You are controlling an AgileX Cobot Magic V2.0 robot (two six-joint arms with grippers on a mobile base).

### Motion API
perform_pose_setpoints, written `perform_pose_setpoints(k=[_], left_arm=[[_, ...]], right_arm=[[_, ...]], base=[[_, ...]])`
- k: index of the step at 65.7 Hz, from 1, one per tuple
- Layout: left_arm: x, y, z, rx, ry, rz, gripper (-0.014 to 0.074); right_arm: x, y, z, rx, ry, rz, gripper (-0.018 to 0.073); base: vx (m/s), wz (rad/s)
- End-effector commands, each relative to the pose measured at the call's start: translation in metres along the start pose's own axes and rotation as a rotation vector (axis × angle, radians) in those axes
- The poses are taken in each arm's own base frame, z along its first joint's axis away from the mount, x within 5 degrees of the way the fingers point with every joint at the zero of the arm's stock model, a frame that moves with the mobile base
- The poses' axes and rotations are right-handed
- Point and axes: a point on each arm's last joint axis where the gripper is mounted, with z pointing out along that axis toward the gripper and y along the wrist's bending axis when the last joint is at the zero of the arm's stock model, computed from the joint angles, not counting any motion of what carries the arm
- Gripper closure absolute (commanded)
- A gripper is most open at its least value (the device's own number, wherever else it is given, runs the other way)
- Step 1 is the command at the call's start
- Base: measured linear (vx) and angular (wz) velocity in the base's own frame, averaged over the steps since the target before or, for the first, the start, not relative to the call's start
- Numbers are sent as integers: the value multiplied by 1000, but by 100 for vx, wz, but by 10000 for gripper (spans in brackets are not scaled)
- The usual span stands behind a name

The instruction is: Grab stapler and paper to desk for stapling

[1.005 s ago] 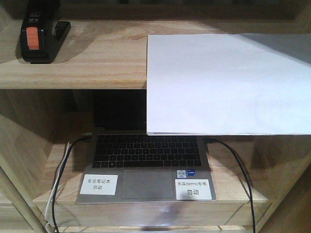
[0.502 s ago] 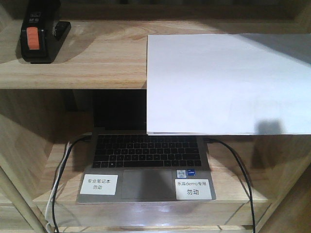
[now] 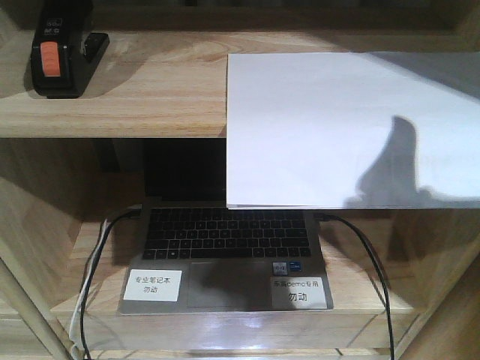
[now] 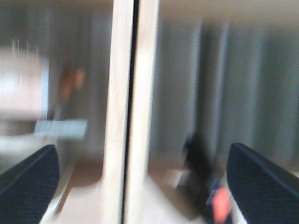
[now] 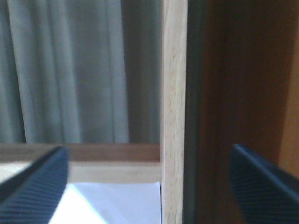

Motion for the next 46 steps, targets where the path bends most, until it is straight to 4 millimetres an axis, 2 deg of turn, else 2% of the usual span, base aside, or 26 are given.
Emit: perform_pose_setpoints(k=[1,18,32,46], left_arm=[[-12,0,3,2,-74,1,-122],[-11,-4,5,80,-68,-19,-116],[-7,-15,14,263,-17,-45,-101],[1,-38,28,502,46,7,-99]], right_arm=[[-12,0,0,5,-76,-6,-162],[-12,0,0,5,-76,-6,-99],[-12,0,0,5,-75,-6,0],[-12,0,0,5,-75,-6,97]], base=[[0,0],[0,0],[0,0],[0,0]])
